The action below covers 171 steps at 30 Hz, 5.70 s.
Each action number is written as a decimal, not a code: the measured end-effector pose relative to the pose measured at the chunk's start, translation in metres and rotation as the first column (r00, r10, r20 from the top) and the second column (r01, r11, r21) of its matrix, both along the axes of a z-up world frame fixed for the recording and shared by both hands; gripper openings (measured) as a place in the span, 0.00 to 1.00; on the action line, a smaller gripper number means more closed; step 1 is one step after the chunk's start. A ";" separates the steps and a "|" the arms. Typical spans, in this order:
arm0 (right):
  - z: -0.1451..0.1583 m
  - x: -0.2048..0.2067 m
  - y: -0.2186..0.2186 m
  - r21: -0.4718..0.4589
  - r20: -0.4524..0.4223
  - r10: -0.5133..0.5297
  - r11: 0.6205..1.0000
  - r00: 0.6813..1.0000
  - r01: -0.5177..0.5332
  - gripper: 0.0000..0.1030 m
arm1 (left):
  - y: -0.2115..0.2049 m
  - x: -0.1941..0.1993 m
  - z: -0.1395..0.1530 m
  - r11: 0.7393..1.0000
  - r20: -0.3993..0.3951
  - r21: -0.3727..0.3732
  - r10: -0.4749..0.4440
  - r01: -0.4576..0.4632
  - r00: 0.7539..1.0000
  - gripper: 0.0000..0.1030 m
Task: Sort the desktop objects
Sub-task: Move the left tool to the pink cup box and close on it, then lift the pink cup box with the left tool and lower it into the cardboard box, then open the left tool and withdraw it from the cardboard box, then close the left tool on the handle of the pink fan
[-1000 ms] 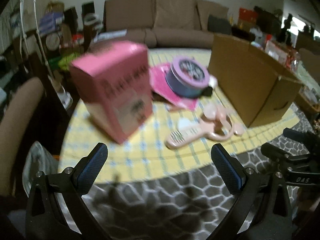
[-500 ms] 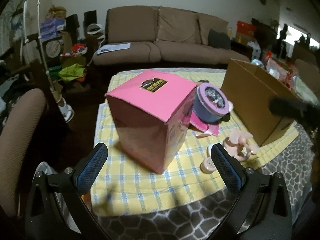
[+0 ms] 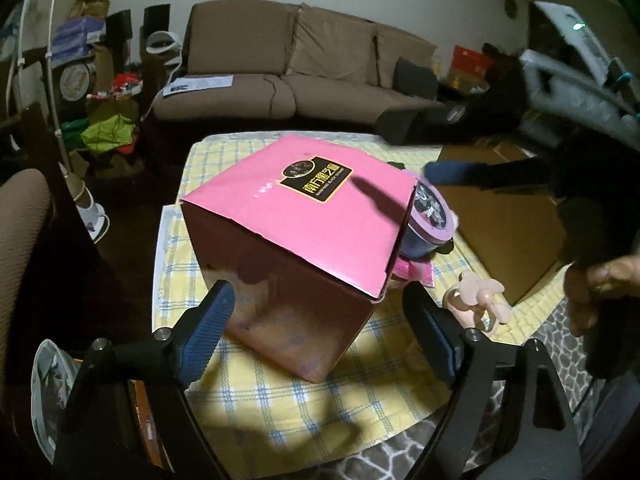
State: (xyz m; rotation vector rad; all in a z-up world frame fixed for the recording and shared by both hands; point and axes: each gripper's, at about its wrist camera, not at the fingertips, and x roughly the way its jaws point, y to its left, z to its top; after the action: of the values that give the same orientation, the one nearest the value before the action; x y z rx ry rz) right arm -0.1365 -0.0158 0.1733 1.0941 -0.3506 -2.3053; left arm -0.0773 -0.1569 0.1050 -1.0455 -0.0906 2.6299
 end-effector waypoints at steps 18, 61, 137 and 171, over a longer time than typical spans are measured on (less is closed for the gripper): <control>0.027 0.033 -0.010 -0.150 -0.019 0.155 0.976 0.988 -0.156 0.72 | -0.009 0.016 0.051 0.996 -0.061 0.089 -0.009 0.014 0.998 0.77; 0.062 0.010 0.365 -0.152 0.050 -0.293 0.943 0.955 0.297 0.74 | 0.355 -0.082 0.084 0.906 0.212 0.298 -0.370 0.301 0.904 0.89; 0.035 0.108 0.141 0.071 -0.034 -0.105 0.992 0.994 0.107 1.00 | 0.051 0.051 0.028 0.988 0.145 -0.095 -0.109 0.124 0.983 1.00; -0.122 0.123 0.146 0.147 0.046 -0.336 0.934 0.941 0.326 0.98 | 0.102 0.013 -0.084 0.920 0.173 -0.193 -0.311 0.342 0.934 0.76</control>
State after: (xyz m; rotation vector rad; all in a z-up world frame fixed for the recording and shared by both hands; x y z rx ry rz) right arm -0.0136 0.1304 0.0508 1.2686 -0.4378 -2.6246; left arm -0.0647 -0.0547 0.0214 -1.1985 0.3271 2.2973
